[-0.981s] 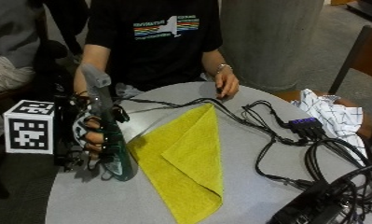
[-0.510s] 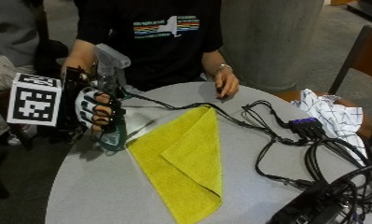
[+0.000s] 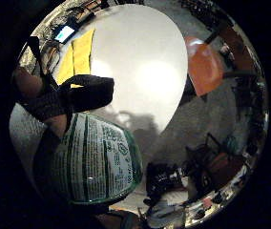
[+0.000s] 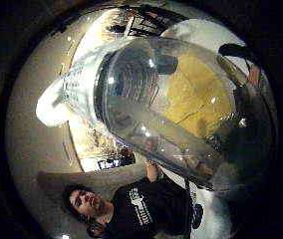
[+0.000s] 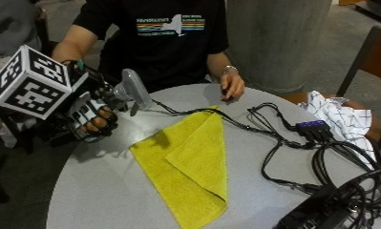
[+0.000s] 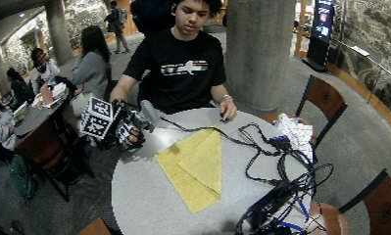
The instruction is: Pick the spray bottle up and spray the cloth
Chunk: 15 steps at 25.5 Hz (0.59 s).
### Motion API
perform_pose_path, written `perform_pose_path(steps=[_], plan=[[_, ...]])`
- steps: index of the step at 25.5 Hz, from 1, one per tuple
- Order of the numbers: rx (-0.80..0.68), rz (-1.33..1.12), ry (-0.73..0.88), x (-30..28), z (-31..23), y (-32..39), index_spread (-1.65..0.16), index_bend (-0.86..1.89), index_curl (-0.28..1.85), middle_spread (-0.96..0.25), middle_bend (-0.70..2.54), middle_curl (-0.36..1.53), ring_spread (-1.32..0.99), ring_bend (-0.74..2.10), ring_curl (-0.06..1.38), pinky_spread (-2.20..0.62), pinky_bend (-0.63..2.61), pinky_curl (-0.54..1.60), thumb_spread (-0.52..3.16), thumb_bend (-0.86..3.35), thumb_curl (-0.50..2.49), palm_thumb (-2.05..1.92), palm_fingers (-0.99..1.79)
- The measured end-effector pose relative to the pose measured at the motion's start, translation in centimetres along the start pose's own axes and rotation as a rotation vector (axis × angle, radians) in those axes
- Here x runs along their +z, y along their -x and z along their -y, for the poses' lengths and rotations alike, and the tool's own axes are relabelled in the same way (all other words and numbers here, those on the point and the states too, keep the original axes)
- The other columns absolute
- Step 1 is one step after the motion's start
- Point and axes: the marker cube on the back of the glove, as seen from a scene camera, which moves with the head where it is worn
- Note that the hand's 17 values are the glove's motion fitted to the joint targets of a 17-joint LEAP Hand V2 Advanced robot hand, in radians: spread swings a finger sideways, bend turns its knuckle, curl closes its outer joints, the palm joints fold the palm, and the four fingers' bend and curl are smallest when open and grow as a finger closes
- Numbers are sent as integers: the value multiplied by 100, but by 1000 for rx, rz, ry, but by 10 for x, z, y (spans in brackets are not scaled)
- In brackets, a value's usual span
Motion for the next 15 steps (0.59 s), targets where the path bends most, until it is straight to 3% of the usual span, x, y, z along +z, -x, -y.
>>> perform_pose_path(steps=[7, 15], plan=[[94, -155, 178, 12, 10, 15, -20, 18, 50, -7, 32, 50, -7, 37, 42, -5, 50, 34, 44, -3, 65, 103, 120], [127, -242, 258, 29, 10, 21, -19, 18, 51, -7, 32, 50, -7, 37, 43, -5, 51, 34, 44, -3, 66, 102, 120]])
